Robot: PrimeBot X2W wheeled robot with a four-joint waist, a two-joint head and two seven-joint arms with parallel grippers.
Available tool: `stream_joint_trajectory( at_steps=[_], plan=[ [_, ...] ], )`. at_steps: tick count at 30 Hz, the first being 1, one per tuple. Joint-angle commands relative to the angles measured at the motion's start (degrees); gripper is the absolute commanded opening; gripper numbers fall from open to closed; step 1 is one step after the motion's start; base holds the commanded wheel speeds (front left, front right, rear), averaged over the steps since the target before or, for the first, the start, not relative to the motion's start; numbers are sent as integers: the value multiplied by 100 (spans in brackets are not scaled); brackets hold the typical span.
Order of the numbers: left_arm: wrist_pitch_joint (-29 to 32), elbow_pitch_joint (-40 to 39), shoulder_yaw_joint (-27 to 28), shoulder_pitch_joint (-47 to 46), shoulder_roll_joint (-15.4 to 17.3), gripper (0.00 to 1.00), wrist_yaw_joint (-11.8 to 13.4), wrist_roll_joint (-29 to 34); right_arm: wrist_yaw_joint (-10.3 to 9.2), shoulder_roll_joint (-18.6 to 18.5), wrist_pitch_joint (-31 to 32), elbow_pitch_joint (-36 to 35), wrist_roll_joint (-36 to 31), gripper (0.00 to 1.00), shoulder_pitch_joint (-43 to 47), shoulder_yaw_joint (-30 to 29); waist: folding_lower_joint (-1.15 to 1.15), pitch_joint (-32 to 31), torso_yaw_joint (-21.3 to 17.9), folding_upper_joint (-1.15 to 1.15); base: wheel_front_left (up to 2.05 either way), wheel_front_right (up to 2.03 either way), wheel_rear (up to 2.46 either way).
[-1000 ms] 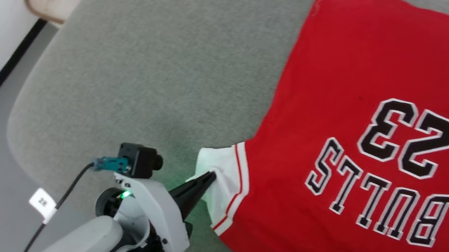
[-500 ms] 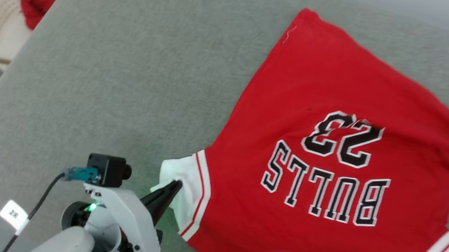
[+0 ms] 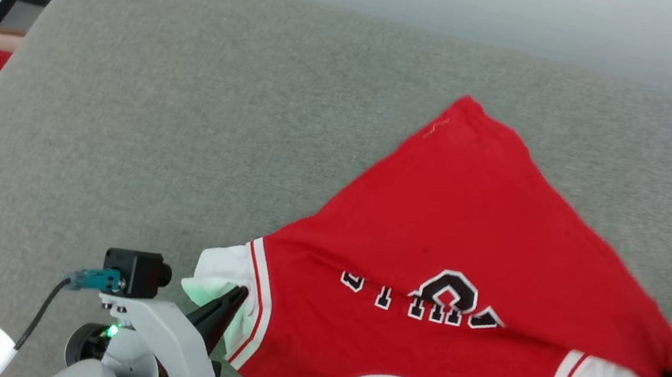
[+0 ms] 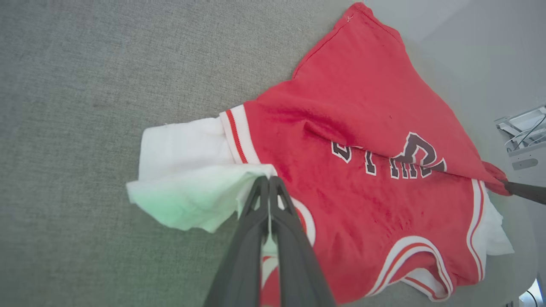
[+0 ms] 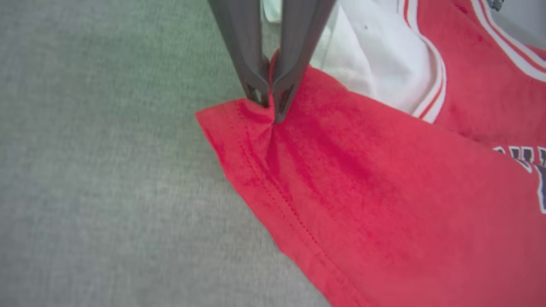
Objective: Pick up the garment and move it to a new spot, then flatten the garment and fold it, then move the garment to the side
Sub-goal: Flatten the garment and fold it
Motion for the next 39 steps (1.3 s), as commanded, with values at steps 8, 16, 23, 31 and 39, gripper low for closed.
stream_joint_trajectory(
  at_steps=[8, 16, 23, 31, 39],
  plan=[
    [-30, -179, 35, 149, 96, 0, 108, -46, -2, 625, -64, -428, -193, 0, 1033, -470, 0, -139, -240, 0, 0, 0, 0],
    [-2, -259, 40, 187, 137, 0, 149, -42, -3, 723, -309, -382, -342, 77, 1194, -392, 0, -150, -303, 0, 0, 0, 0],
    [-26, -308, 15, 211, 113, 0, 172, -30, -2, 510, -362, -869, -314, 100, 1098, -254, 0, -172, -259, 0, 0, 0, 0],
    [-37, -341, -42, 118, 9, 0, 136, 19, -2, 359, -222, -1656, -293, 100, 585, -50, 0, -118, -56, 0, 0, 0, 0],
    [22, -254, -158, -113, -170, 0, -12, 67, -2, -6, -441, -1284, -302, 100, -728, 612, 0, 36, 317, 0, 0, 0, 0]
  ],
)
